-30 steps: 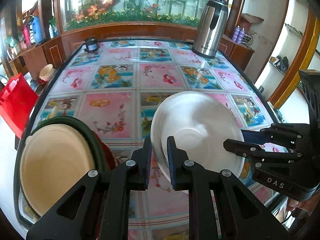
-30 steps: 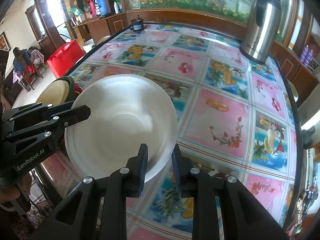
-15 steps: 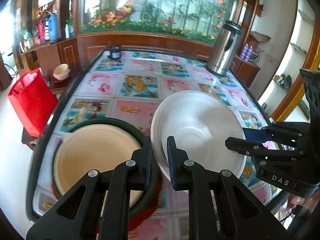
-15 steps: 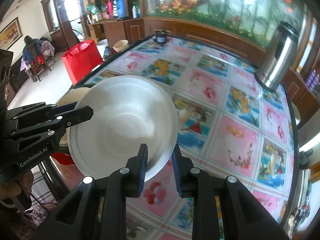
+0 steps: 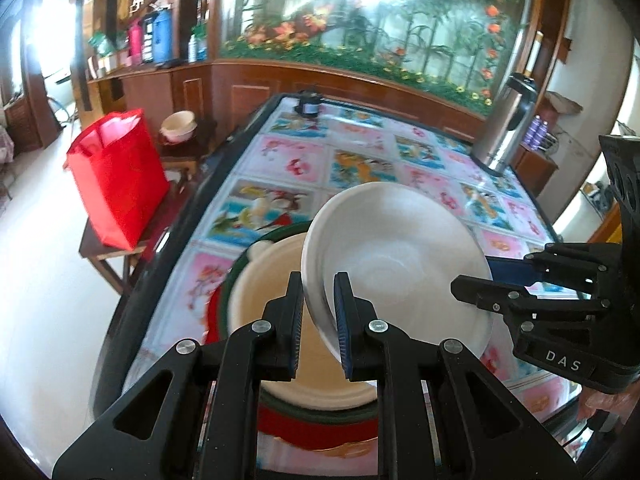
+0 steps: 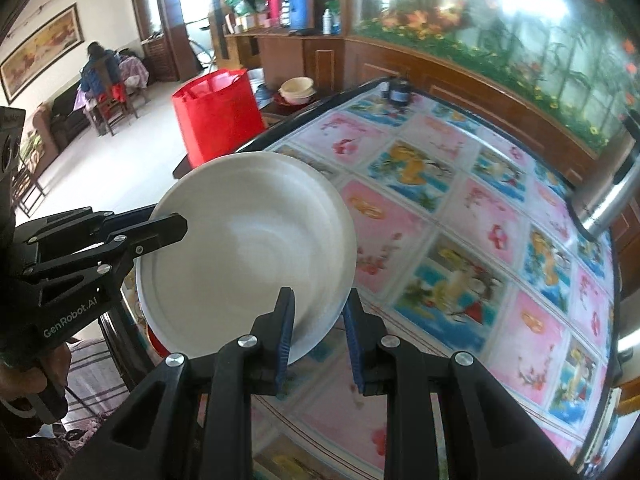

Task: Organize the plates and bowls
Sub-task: 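Lower the white bowl with both tools into the beige bowl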

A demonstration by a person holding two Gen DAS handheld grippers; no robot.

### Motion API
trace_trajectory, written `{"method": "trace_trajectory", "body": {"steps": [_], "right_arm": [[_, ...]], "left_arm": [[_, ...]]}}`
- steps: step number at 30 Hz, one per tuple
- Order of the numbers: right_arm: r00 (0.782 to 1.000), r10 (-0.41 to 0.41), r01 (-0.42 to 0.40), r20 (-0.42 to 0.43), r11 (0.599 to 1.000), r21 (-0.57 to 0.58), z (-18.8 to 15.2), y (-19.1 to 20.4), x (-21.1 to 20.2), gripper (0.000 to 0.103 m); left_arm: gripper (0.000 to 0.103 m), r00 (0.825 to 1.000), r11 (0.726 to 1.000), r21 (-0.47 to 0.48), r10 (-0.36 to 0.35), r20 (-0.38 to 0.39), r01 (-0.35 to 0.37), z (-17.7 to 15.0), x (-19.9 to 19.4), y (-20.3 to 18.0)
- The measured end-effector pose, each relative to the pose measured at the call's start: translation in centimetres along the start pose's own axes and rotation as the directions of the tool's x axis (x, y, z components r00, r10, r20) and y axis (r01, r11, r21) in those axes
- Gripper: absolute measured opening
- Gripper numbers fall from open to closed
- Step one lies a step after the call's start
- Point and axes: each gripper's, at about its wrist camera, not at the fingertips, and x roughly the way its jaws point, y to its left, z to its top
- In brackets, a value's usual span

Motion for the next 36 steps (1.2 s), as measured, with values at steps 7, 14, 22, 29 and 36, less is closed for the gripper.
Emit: {"method": "trace_trajectory", "body": {"steps": [7,14,22,29,36], "right_arm": [[0.999,0.009,-0.01,-0.046,1.0,-0.026,0.1,1.6,2.4,0.026],[0.998,-0.024,0.021,-0.059,0.998,-0.052,-0.2,2.5,2.8,0.029],[0.997,-0.032,0.027,-0.075,0.998,-0.063,-0.4,3.0,3.5,0.034],[0.997,-0.037,0.033,-0.071,0.998,-0.057,-0.4,2.9,3.7,0.037],[0.997,-0.039,0.037,-0.065,0.999,-0.036,-0.5,2.2,3.6,0.044]], "left_arm": [[0.015,0.999,1.0,-0.019,0.023,-0.038,-0.023,-1.1,1.6,1.7],[0.015,0.997,0.999,-0.017,0.03,-0.07,-0.031,-1.9,3.1,1.9],[0.015,0.996,0.999,-0.018,0.038,-0.078,-0.04,-2.3,3.9,2.0],[0.015,0.996,0.999,-0.008,0.052,-0.073,-0.053,-2.3,4.4,1.8],[0.015,0.996,0.998,0.001,0.069,-0.064,-0.069,-2.3,4.7,1.7]]}}
